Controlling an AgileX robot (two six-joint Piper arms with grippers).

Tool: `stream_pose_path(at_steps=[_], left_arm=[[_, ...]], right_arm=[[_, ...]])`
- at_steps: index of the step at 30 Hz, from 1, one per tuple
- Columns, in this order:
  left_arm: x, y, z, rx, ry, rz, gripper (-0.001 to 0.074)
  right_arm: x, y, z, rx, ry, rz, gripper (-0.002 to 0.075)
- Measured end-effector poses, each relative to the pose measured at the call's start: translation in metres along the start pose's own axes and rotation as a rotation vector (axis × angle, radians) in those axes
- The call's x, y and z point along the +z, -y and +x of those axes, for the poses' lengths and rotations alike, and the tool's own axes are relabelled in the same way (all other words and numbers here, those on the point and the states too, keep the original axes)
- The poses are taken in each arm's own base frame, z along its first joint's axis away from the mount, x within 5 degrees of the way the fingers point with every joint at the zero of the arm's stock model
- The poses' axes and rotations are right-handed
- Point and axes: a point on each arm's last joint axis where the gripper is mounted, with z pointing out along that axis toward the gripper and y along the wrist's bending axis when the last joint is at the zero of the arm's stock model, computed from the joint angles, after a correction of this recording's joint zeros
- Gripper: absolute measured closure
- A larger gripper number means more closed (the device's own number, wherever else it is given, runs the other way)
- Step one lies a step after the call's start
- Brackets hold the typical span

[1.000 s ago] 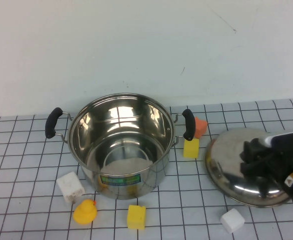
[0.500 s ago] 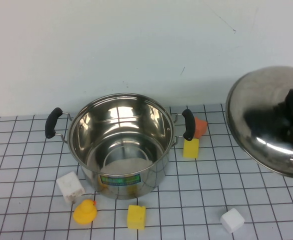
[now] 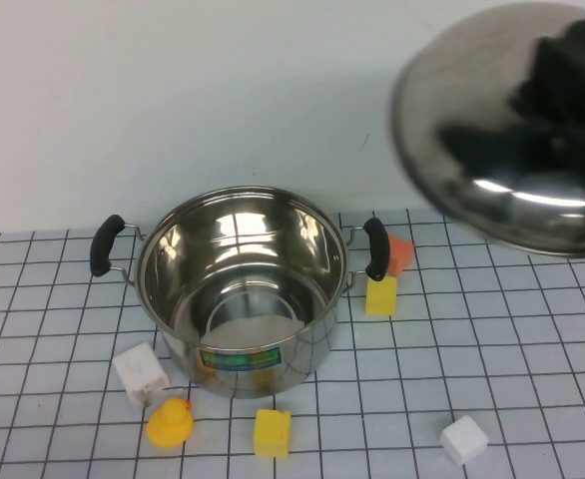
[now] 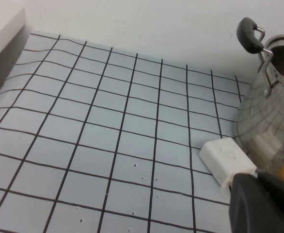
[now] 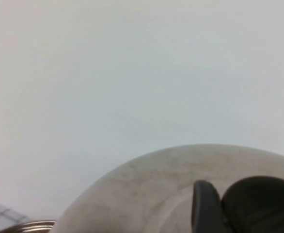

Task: Cover the pot
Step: Place the pot lid on the pot

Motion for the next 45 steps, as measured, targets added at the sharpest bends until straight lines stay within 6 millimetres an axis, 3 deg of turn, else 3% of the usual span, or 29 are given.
stream_pose_path(at_steps=[4,12,18,23,28,45], left_arm=[[0.000,0.000,0.000,0.000,0.000,0.000,0.0738],[0.000,0.000,0.000,0.000,0.000,0.000,0.0738],[0.000,0.000,0.000,0.000,0.000,0.000,0.0738],[0.000,0.000,0.000,0.000,0.000,0.000,0.0738],[0.000,0.000,0.000,0.000,0.000,0.000,0.0738],[0.000,0.000,0.000,-0.002,0.000,0.000,0.0738]], right_arm=[[0.040,-0.029,0.008,-0.006,-0.050,-0.109,0.0379],[0.140,-0.090,0.060,-0.036,-0.185,-0.255,0.0379],[0.184,-0.132,0.094,-0.065,-0.223,-0.332,0.0379],[0.201,-0.148,0.118,-0.069,-0.245,-0.359,0.0379],[0.208,-0.152,0.130,-0.076,-0.257,-0.365,0.0379],[0.208,-0.152,0.131,-0.044,-0.264,-0.363,0.0379]])
